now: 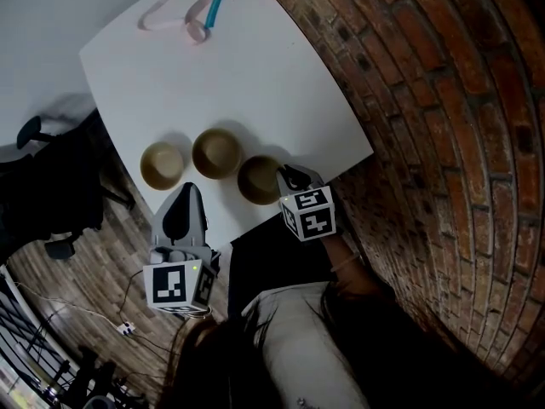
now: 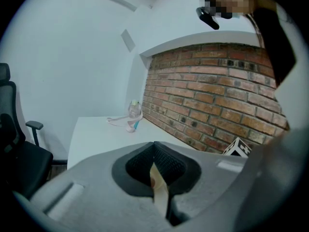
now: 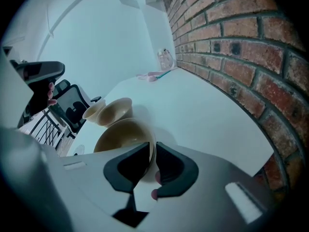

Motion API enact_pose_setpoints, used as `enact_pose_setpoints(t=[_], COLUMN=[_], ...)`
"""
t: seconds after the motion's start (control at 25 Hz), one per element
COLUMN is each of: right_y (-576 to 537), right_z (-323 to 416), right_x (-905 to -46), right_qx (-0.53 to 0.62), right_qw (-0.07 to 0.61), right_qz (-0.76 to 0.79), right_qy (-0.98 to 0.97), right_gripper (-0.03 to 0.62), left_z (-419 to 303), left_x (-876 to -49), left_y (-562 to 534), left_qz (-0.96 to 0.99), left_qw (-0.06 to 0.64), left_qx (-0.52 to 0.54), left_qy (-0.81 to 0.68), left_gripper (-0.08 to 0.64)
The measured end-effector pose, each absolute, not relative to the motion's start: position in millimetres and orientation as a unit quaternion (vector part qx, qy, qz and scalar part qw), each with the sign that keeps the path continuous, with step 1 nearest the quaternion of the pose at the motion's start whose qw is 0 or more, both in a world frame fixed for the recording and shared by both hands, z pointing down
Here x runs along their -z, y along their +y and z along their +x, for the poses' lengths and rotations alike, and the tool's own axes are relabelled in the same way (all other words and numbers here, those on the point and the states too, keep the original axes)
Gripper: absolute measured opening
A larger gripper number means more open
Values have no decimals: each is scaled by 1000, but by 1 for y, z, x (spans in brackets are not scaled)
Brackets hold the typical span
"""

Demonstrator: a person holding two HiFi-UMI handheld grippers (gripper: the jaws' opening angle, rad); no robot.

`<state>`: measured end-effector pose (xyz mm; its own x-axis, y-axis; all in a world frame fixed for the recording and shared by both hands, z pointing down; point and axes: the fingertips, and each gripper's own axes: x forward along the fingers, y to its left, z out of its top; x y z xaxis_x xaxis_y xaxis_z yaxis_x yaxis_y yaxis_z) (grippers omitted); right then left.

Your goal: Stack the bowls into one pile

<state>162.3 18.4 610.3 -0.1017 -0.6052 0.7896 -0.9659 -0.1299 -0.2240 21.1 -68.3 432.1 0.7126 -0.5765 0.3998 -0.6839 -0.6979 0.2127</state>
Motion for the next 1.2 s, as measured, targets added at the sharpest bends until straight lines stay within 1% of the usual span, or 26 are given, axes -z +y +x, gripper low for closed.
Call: enact_pose_setpoints(t=[0.36,0.92,1.2], right_y=[18,17,18], right_z=[165,166,168], right_x=[-611,-597,-584], right_qx=[-422,-427,-425], right_qw=[212,197,175], right_qz=[632,630,638], right_qy=[-614,-618,-617], right_gripper=[29,21,21], left_z=[15,7,4], left_x=[-437,-420,-410], left_y=[-67,-69,-66], left_qz=[907,911,916], left_qw=[169,153,144], left_qx=[-170,-158,-149], left_qy=[-346,-350,-345], left_gripper=[-2,-2,-2])
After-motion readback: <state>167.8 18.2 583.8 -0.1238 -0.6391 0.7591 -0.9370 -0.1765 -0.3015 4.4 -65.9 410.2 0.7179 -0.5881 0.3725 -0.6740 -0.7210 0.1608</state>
